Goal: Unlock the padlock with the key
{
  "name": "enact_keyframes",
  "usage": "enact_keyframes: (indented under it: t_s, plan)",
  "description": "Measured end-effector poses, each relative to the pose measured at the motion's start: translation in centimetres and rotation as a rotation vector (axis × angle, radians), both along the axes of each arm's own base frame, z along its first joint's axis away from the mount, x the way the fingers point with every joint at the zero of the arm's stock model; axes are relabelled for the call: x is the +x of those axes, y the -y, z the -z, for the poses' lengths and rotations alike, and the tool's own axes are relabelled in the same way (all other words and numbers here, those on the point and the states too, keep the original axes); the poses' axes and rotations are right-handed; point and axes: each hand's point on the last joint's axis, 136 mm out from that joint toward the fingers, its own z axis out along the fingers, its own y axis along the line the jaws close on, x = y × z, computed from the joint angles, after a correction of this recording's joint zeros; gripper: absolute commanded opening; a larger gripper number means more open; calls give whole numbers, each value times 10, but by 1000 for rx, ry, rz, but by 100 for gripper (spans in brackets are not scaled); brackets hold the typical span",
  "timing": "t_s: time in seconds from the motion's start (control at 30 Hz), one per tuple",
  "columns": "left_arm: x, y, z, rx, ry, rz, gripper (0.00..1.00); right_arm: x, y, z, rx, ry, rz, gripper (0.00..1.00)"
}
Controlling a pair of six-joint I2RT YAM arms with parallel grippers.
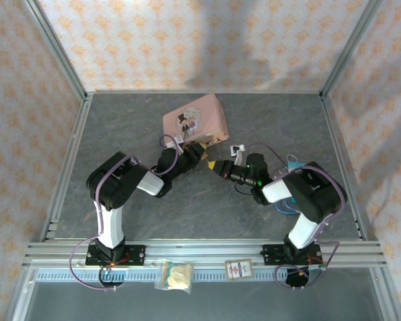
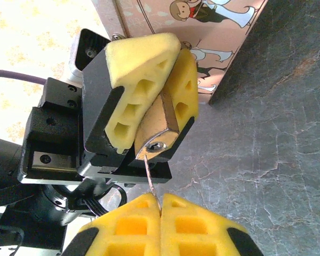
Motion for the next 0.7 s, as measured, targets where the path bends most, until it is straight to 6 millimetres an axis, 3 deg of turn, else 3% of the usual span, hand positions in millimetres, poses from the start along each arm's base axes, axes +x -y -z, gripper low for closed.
enact_keyframes:
  t_s: [0.7]
  plan:
    - [-1,1,0,-4,-2,1,0,0,-4,2,35,-29,-16,0]
